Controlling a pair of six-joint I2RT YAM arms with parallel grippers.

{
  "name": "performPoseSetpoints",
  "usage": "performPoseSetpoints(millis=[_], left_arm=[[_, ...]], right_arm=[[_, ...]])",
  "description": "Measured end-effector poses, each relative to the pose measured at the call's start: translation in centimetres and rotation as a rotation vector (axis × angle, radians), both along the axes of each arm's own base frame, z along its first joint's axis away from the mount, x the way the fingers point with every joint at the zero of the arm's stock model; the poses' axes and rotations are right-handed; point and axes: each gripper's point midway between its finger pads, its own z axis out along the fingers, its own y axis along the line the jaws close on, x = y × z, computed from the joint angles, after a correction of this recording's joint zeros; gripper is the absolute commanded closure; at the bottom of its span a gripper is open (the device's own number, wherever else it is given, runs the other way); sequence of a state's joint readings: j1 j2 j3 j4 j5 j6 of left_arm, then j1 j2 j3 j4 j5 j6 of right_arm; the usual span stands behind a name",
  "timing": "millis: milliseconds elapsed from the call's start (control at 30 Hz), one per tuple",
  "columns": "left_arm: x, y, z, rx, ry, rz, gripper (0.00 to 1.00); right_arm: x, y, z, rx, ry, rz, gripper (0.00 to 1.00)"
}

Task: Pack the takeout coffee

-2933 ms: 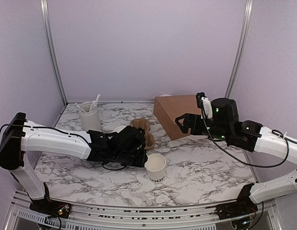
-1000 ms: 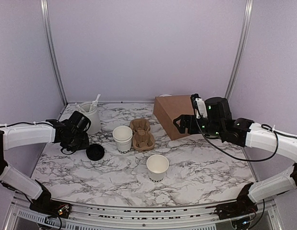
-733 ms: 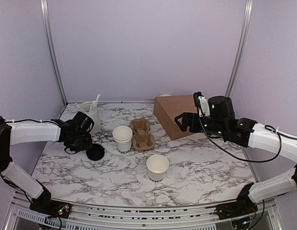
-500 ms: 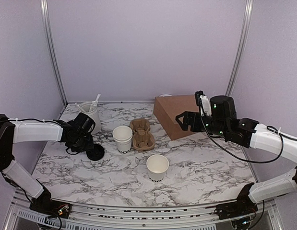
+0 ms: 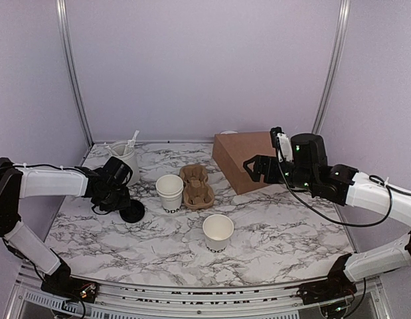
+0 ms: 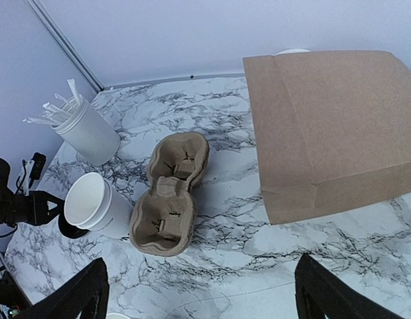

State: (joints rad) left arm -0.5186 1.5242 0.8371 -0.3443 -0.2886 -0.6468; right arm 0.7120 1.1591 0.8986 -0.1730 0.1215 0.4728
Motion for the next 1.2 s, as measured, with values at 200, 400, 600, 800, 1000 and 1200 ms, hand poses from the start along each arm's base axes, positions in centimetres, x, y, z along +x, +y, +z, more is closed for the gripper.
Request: performPoseSetpoints(millis=[200, 400, 600, 800, 1000, 1200], left_arm=[[-0.2, 0.1, -0.3, 0.004, 0.006, 0.0, 0.81], [-0.5, 0.4, -0.7, 0.014, 0.015, 0.002, 0.8], [-0.6, 0.5, -0.7, 0.018, 0.015, 0.003, 0.81], [-0.6, 0.5, -0.7, 0.018, 0.015, 0.003, 0.84], [-0.7, 0.5, -0.9, 0.019, 0.019, 0.003, 0.85], [-1.4, 0.9, -1.5, 0.028, 0.036, 0.003, 0.85]], right_arm=[[0.0, 0.0, 0.0, 0.006, 0.004, -0.002, 0.06], [0.0, 0.1, -0.2, 0.011, 0.012, 0.002, 0.06], [0.0, 0.2, -0.2, 0.018, 0.016, -0.001, 0.06], [-0.1, 0.2, -0.2, 0.021, 0.019, 0.001, 0.06], [-0.1, 0.2, -0.3, 0.023, 0.021, 0.001, 0.06], [-0.2, 0.4, -0.6, 0.024, 0.027, 0.009, 0.06]])
